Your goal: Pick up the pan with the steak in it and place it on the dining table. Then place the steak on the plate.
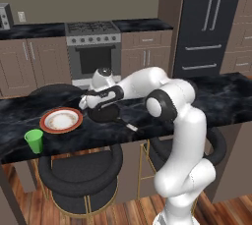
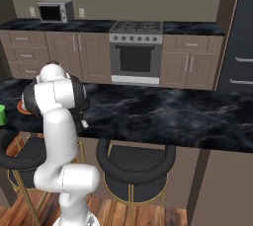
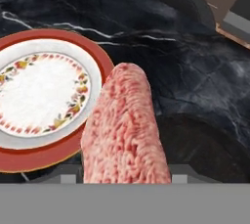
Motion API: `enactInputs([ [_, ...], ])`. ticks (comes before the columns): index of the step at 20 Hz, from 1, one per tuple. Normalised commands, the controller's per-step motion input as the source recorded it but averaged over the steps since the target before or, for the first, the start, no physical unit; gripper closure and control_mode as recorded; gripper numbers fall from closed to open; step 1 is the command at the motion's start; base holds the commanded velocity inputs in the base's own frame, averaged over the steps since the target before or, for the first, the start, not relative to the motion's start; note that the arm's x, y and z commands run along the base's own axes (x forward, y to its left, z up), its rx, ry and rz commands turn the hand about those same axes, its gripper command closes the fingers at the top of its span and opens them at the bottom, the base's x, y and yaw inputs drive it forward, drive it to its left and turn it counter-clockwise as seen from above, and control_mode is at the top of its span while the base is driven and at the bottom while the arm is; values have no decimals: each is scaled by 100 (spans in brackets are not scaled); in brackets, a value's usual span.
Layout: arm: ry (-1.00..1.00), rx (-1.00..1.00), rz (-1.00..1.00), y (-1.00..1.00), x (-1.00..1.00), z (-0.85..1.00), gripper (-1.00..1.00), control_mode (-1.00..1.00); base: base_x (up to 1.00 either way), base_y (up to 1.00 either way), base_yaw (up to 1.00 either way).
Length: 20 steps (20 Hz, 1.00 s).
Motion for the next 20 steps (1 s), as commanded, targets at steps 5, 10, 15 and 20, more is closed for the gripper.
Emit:
enactInputs([
  [5,0,0,6,53,-4,15,100,-100,0,0,0],
  [10,-1,1,5,45,-8,1,100,-100,0,0,0],
  [15,-2,1,4,40,-16,0,100,-100,0,0,0],
  [20,0,0,0,2,0,0,100,-100,0,0,0],
])
